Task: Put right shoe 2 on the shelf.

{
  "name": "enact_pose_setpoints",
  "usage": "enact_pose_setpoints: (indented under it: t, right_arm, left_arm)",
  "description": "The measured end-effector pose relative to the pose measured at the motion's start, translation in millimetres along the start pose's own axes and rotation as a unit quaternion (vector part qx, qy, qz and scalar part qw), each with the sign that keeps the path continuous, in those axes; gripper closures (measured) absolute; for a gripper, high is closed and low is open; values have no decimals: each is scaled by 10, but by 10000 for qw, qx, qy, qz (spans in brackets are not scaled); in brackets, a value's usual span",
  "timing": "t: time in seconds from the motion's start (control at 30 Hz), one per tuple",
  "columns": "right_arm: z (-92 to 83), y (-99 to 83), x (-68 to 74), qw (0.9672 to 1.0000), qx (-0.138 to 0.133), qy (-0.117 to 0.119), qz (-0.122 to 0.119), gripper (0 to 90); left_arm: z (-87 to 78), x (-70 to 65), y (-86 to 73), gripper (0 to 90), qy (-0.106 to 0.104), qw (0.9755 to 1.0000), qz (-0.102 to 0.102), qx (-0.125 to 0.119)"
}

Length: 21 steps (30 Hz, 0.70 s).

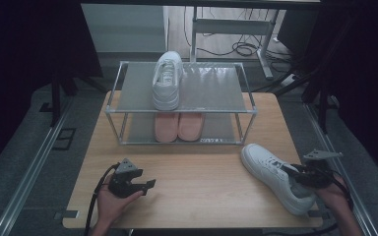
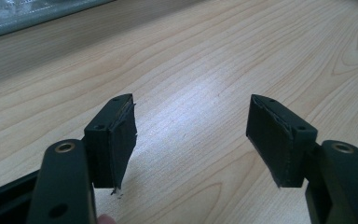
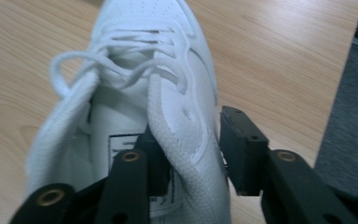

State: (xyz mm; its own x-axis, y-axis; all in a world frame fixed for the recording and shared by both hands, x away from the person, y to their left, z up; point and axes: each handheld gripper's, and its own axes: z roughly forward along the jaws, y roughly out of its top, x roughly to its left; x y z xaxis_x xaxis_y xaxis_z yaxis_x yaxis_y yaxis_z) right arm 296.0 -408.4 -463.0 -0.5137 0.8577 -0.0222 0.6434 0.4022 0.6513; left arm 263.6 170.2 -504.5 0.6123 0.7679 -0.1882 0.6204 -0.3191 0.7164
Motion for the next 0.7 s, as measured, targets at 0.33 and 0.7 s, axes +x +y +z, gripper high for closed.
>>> enact_pose_setpoints:
  t: [0.33, 0.7]
  right_arm:
    - [-8, 6, 14, 9999, -57, -114, 6, 797]
    - [-40, -20, 9, 9990, -317, 44, 309, 809]
  left_arm:
    - [-5, 5, 1, 335, 14, 10000, -14, -5]
    - [-5, 6, 1, 335, 13, 10000, -8, -3]
